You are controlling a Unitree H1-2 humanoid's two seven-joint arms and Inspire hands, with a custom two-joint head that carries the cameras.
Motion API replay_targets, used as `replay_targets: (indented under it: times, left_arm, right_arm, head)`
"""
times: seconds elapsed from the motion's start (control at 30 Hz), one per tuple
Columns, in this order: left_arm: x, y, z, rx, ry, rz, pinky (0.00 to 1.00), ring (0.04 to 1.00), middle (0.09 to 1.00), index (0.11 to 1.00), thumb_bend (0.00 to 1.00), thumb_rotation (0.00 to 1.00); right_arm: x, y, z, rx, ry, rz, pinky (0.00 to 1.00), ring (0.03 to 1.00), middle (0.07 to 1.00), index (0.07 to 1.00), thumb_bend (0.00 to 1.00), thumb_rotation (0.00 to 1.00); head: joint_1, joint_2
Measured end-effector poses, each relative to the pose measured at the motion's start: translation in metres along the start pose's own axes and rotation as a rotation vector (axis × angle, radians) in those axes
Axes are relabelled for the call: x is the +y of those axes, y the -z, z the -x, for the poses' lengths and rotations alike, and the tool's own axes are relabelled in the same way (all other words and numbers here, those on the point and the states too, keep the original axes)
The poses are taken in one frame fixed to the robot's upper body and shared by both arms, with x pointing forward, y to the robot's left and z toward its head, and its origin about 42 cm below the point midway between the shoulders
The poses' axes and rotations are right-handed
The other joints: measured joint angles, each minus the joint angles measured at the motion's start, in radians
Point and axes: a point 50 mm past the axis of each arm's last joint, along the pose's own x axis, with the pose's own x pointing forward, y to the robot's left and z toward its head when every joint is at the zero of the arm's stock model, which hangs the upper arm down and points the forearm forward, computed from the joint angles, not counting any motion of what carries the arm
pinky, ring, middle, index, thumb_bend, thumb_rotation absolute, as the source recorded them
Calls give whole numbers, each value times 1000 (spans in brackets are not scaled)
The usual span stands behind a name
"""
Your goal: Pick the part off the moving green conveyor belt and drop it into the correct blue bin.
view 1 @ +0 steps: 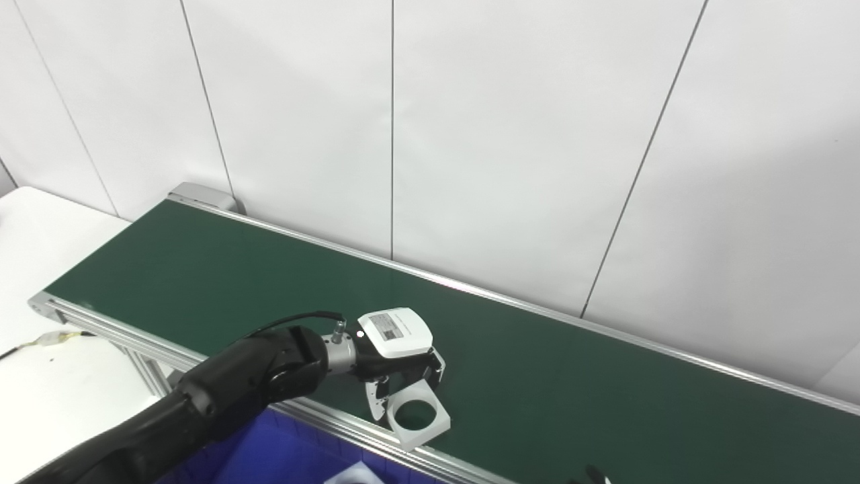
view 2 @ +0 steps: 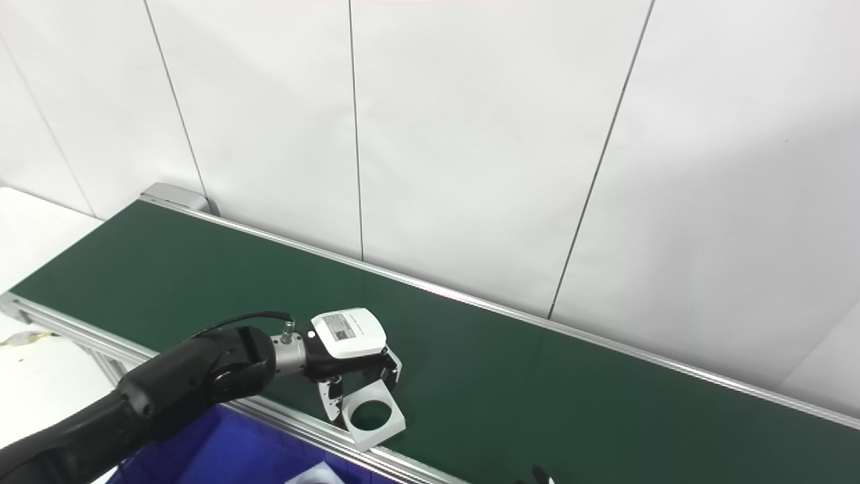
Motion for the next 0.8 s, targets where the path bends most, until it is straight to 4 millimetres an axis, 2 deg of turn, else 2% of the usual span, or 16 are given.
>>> replay_targets:
  times: [0.3, 0.43, 0.53, 0.6, 0.8]
  left_arm:
    - [23, 14, 14, 61, -79, 11, 518, 501, 465, 500, 523, 0]
    - [34, 18, 27, 108, -147, 45, 530, 512, 475, 495, 522, 0]
    - [49, 16, 41, 118, -215, 60, 566, 543, 501, 476, 521, 0]
    - [55, 15, 50, 127, -239, 66, 529, 507, 484, 491, 522, 0]
    - [58, -5, 78, 141, -238, 121, 482, 462, 452, 503, 522, 0]
  right_arm:
    - [-1, 0, 0, 0, -2, 2, 765, 844, 873, 958, 628, 494]
    - [-1, 0, 0, 0, -3, 4, 759, 840, 872, 958, 626, 499]
    - [-2, 1, 1, 2, -3, 5, 763, 842, 873, 959, 629, 499]
    - [-3, 1, 1, 1, -4, 6, 767, 843, 875, 959, 627, 496]
    - [-3, 0, 3, 1, -6, 5, 778, 849, 878, 962, 617, 491]
  head:
    - [3, 2]
    - [11, 5]
    - [14, 12]
    - [15, 18]
    - [24, 40]
